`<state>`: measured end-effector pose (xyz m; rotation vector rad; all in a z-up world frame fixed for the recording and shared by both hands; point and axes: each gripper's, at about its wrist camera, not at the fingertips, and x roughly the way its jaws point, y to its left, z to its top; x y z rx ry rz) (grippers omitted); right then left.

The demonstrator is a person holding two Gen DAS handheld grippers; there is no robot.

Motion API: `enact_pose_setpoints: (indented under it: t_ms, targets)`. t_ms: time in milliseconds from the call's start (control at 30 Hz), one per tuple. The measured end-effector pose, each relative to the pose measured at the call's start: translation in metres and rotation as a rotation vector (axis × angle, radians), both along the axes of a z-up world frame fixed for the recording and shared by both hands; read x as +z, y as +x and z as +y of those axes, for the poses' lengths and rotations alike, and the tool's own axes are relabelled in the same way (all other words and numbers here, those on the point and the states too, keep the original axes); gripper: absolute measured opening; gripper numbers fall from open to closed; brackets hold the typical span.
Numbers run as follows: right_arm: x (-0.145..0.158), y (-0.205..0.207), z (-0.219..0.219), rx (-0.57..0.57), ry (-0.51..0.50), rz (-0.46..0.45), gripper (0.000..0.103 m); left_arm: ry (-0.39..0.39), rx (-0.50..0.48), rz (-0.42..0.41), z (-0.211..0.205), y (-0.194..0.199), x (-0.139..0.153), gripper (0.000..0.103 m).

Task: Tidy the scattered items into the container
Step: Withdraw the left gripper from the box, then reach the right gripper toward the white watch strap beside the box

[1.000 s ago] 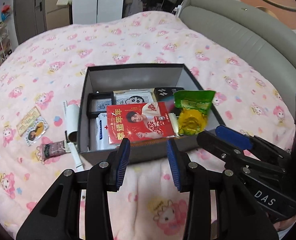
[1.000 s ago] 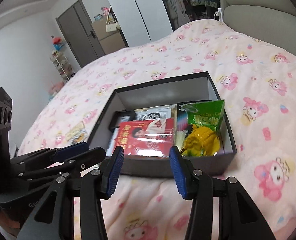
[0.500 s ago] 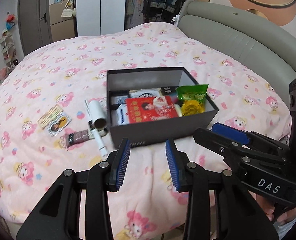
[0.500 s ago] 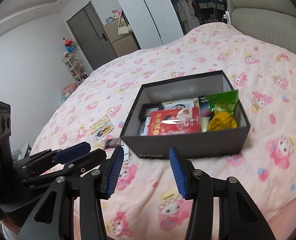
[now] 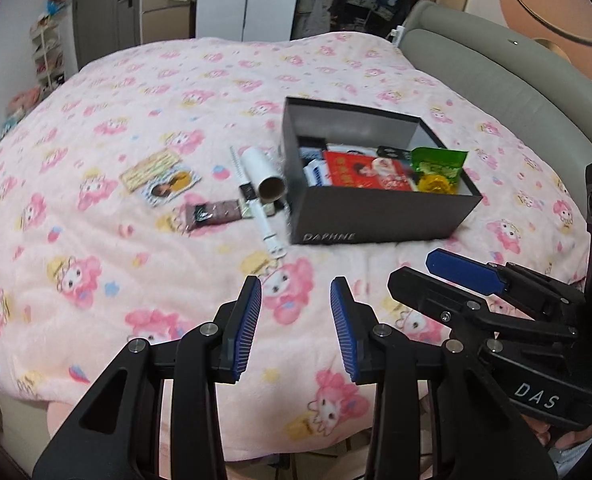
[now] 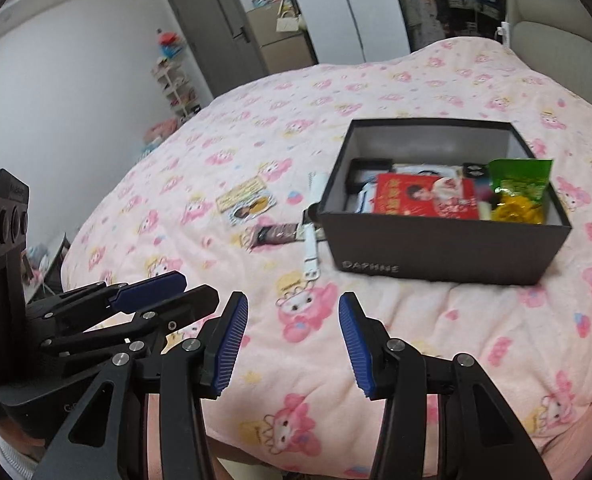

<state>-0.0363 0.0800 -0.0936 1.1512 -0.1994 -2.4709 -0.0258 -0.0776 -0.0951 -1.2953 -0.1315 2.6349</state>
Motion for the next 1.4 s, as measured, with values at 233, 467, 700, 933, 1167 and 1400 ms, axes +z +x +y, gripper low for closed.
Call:
enact_pose_setpoints:
  t_ms: [233,467,700,933,1167,1400]
  targets:
    - [-0.016,-0.011,-0.017,0.020,0.047,-0.026,0.044,0.038,0.035,-0.032,-0.018,-0.007,-0.021,0.035]
    - [-0.028,-0.029,-0.024,-0.002,0.022,-0.043,0.044,0.082,0.075,-0.045,-0.032,-0.020,-0.041,0.036]
    - [-0.054,-0.060,-0.034,-0.016,0.066,-0.073,0.044,0.139,0.097,-0.090,-0.046,-0.058,-0.078,0.036]
    - [-0.091,-0.102,-0.043,-0.016,0.081,-0.138,0.040,0.181,0.104,-0.161,-0.061,-0.108,-0.109,0.035]
    - [-0.125,-0.128,-0.052,0.005,0.091,-0.196,0.028,0.261,0.086,-0.220,-0.065,-0.139,-0.133,0.032]
    - [-0.143,-0.145,-0.064,0.041,0.088,-0.217,0.026,0.338,0.098,-0.224,-0.078,-0.138,-0.145,0.030]
